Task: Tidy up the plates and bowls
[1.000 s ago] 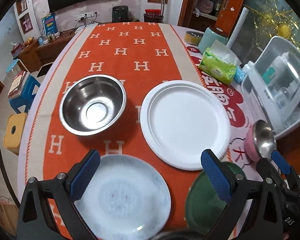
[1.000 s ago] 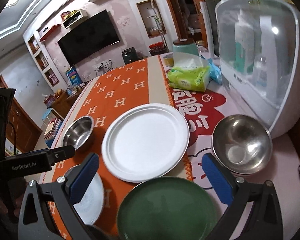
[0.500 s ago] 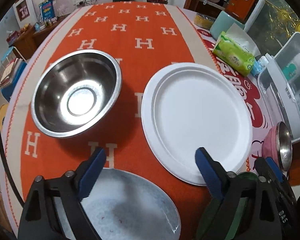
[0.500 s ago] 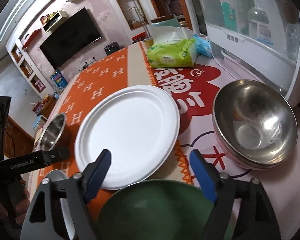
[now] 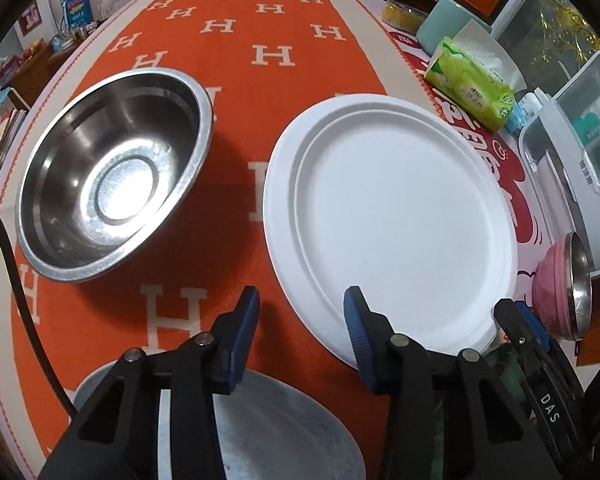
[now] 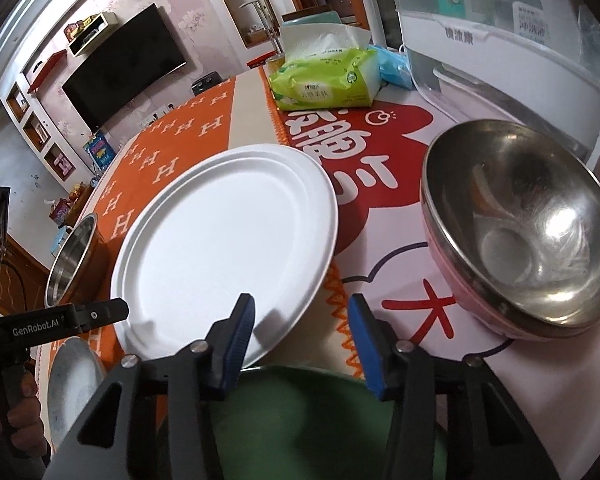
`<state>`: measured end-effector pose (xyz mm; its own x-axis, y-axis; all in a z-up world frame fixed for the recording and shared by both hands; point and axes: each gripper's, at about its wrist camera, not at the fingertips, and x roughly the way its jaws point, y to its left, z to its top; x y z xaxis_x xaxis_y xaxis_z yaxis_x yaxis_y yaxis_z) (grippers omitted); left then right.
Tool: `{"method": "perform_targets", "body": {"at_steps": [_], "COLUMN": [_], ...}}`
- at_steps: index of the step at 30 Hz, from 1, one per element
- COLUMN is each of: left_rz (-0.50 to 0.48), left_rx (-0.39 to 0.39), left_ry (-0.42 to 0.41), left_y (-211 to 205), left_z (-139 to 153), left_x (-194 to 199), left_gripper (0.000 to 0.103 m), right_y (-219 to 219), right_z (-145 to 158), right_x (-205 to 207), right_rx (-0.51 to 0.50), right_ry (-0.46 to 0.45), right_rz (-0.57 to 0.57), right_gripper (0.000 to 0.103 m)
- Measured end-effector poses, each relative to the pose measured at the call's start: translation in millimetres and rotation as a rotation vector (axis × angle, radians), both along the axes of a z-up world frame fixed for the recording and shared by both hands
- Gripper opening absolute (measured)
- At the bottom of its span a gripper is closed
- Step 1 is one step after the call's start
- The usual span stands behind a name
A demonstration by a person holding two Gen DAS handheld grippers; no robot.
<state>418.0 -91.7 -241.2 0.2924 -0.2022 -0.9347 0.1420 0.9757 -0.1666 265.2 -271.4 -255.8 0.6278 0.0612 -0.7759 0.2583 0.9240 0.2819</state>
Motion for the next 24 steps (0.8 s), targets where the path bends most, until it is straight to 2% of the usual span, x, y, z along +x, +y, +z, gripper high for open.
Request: {"method": "perform_targets", "body": {"at_steps": [7,10,24], "left_rz": [0.010,0.008,-0.020], "left_rx": [-0.024,-0.036,-0.009], "left_ry": [0.009,0.009,-0.020], "left_y": [0,-3,-9], "left_z": [-7,-9,-9], "left_x": [4,5,6], "left_gripper": [0.038,0.035,0.031], "right_y": [0,1,1], "right_z": [-4,-6,-7], "right_x": [5,6,9], "right_rx": [0.034,0.058,0.073], "right_ry": [-0.005,-0.008,-0.016], "right_rz": [0.016,0.030,0.046], "right_gripper": [0.040,0.035,0.030]}}
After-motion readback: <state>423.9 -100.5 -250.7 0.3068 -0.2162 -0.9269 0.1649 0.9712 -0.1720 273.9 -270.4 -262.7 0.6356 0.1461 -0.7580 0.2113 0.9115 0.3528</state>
